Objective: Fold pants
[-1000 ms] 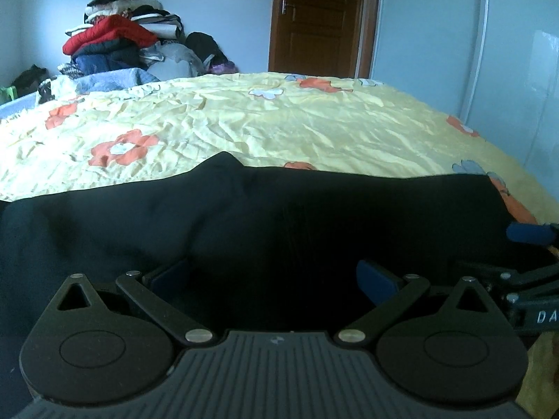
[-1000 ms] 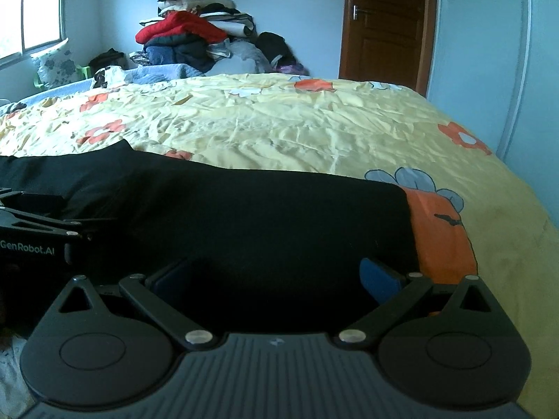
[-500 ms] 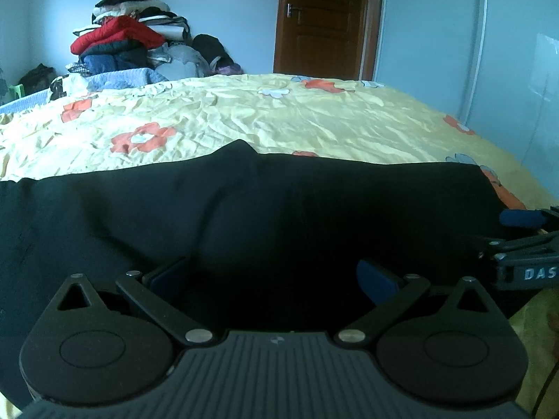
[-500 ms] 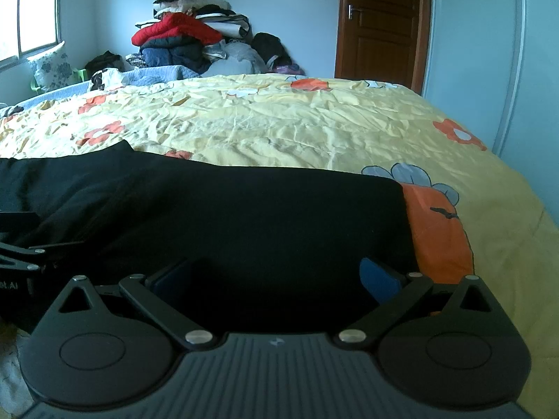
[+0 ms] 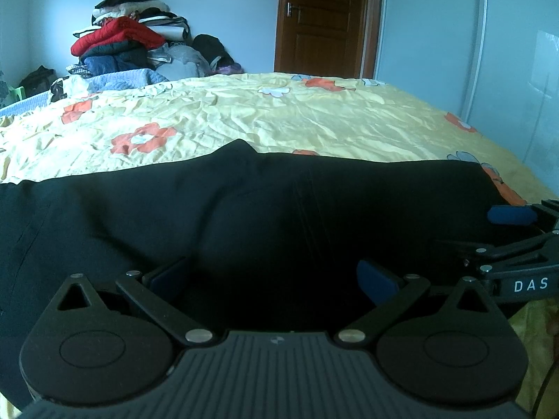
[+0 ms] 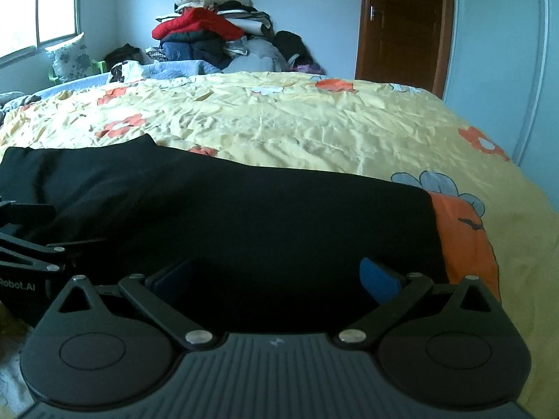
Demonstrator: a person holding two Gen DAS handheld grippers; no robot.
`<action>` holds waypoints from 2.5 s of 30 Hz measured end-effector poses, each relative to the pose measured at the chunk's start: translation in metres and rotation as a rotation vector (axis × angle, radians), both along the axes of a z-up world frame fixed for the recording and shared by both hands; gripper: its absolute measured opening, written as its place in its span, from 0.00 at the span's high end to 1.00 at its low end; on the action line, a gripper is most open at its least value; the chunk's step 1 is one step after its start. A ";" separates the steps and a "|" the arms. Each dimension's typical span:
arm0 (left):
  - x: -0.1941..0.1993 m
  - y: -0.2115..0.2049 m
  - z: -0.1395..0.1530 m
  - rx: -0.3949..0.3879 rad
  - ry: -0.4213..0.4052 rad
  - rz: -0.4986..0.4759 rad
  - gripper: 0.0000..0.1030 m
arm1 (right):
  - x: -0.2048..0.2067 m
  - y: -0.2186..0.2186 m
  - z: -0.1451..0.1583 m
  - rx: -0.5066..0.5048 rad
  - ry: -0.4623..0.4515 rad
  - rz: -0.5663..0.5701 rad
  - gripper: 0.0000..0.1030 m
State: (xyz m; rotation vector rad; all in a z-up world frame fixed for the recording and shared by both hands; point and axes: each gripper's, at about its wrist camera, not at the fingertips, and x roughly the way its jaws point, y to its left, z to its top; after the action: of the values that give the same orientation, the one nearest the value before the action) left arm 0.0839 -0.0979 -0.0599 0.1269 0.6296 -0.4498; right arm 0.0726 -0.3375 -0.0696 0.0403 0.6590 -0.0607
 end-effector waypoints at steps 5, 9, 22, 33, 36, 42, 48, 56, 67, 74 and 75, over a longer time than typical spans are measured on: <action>0.000 0.000 0.000 0.001 0.000 0.000 0.00 | -0.001 -0.002 0.000 0.000 0.000 -0.002 0.00; 0.000 0.001 0.000 0.000 0.000 0.000 0.00 | -0.002 -0.003 0.000 0.002 -0.001 -0.001 0.00; 0.000 0.000 0.000 -0.001 -0.001 0.001 0.00 | -0.004 -0.001 0.000 0.003 -0.001 -0.002 0.00; 0.000 0.001 0.000 -0.001 -0.001 0.001 0.00 | -0.004 -0.002 0.001 0.004 -0.002 -0.002 0.00; 0.000 0.001 0.000 -0.002 -0.001 0.001 0.00 | -0.004 -0.002 0.001 0.007 -0.002 -0.002 0.00; 0.000 0.000 0.000 -0.002 0.001 0.001 0.00 | -0.004 -0.001 0.001 0.005 -0.002 -0.002 0.00; 0.000 0.000 0.000 -0.001 0.000 0.001 0.00 | -0.003 -0.001 0.001 0.005 -0.002 -0.002 0.00; -0.007 0.004 0.009 -0.005 -0.029 0.002 0.01 | -0.009 -0.002 0.007 0.009 -0.031 -0.056 0.00; -0.015 0.000 0.014 0.026 -0.059 0.009 0.00 | -0.012 -0.010 0.014 -0.008 0.009 -0.097 0.00; -0.014 -0.002 0.009 0.062 -0.021 -0.031 0.00 | -0.008 -0.004 0.004 -0.020 0.028 -0.051 0.00; -0.015 0.000 0.010 0.057 -0.022 -0.034 0.00 | -0.009 -0.005 0.004 -0.018 0.025 -0.044 0.00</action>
State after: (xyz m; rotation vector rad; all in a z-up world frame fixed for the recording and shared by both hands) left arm 0.0686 -0.0976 -0.0496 0.1971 0.6192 -0.4631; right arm 0.0635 -0.3424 -0.0654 0.0370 0.6829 -0.1091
